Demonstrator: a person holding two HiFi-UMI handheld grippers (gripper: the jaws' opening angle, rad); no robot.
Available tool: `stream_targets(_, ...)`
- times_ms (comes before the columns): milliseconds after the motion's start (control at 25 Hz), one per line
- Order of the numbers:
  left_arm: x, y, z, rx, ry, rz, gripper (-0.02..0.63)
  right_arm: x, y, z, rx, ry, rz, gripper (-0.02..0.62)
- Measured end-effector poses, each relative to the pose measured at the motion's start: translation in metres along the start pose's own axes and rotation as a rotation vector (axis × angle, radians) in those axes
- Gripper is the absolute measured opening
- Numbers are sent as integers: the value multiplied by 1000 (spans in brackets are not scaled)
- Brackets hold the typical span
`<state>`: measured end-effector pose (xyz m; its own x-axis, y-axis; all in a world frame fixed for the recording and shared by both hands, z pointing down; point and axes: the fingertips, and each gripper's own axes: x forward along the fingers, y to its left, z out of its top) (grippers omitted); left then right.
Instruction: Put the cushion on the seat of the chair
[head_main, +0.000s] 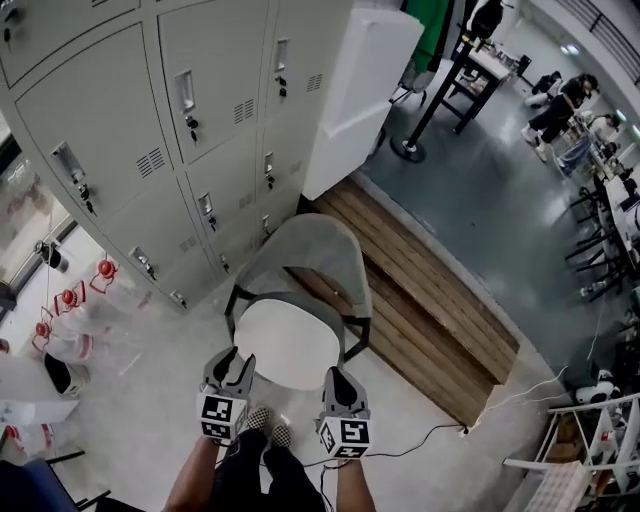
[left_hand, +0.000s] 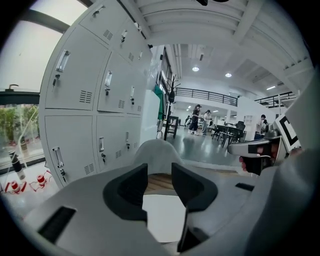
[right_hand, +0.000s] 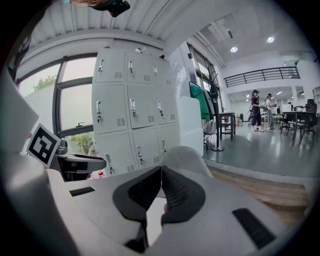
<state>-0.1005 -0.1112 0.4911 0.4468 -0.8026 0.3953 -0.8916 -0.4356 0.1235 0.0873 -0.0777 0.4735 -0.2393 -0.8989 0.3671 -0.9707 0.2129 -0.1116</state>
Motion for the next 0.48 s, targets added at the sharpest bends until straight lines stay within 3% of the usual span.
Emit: stream_targets(480, -72, -34, 54, 63, -49, -47, 141, -65, 19, 50, -19, -76, 3, 29)
